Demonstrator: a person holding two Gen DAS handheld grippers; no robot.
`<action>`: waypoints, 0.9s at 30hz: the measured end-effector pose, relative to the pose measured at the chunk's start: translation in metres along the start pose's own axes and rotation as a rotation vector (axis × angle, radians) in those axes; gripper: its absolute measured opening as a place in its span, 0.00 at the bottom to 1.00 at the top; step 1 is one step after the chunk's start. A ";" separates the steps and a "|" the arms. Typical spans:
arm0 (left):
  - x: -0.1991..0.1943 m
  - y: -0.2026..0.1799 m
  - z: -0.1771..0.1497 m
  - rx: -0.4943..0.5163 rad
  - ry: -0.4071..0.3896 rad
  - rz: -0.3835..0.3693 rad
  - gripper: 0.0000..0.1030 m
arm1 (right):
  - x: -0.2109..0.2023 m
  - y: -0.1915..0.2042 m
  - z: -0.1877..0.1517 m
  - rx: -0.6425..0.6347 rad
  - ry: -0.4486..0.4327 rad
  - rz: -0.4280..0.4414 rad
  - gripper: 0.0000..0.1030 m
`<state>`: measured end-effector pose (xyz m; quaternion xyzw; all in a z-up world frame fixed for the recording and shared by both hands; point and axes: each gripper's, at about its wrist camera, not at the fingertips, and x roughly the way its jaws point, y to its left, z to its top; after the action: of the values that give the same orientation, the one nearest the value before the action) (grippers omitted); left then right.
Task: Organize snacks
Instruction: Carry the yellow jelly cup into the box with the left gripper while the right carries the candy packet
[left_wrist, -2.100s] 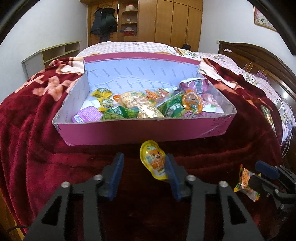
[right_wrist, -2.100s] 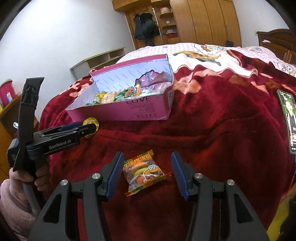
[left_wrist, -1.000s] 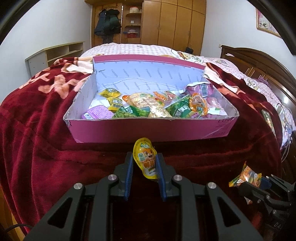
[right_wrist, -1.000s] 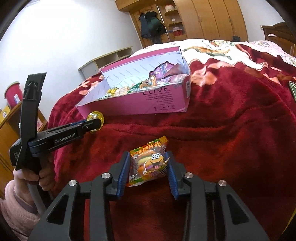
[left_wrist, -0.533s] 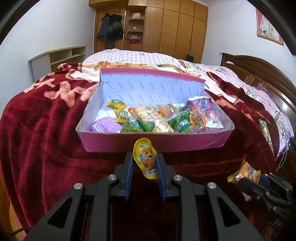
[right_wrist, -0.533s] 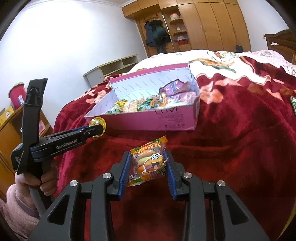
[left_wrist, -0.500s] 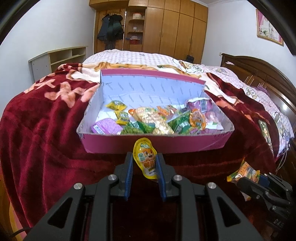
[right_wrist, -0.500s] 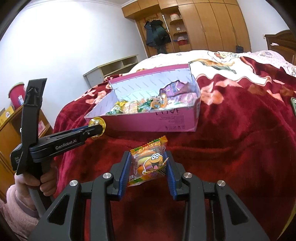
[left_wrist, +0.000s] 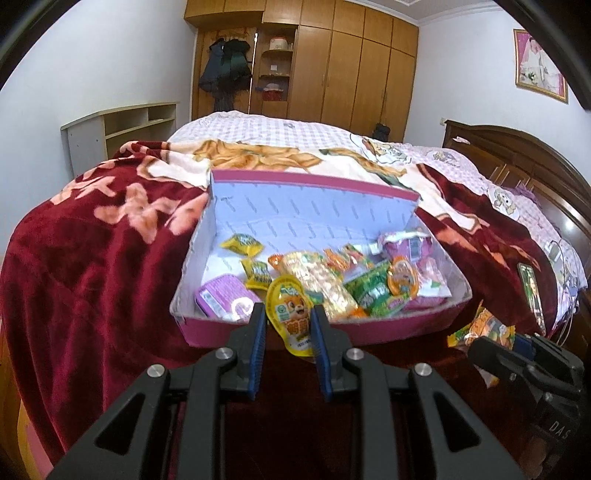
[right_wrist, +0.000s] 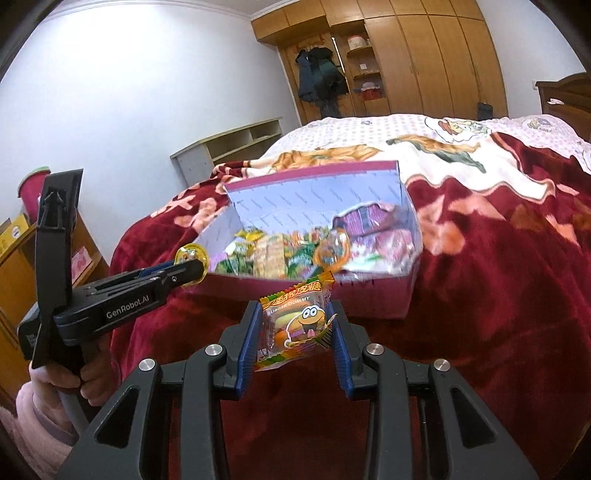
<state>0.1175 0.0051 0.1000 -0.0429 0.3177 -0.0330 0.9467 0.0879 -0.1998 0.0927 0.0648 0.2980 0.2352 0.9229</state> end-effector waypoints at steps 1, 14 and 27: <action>0.001 0.001 0.002 -0.001 -0.004 0.001 0.24 | 0.002 0.001 0.004 -0.003 -0.002 0.001 0.36; 0.021 0.012 0.032 -0.006 -0.040 0.024 0.24 | 0.030 0.009 0.031 -0.019 -0.011 0.010 0.36; 0.058 0.021 0.053 -0.015 -0.045 0.051 0.24 | 0.056 0.006 0.054 -0.026 -0.009 0.001 0.36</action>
<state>0.1966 0.0241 0.1051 -0.0427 0.2976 -0.0054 0.9537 0.1561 -0.1669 0.1091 0.0539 0.2908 0.2390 0.9249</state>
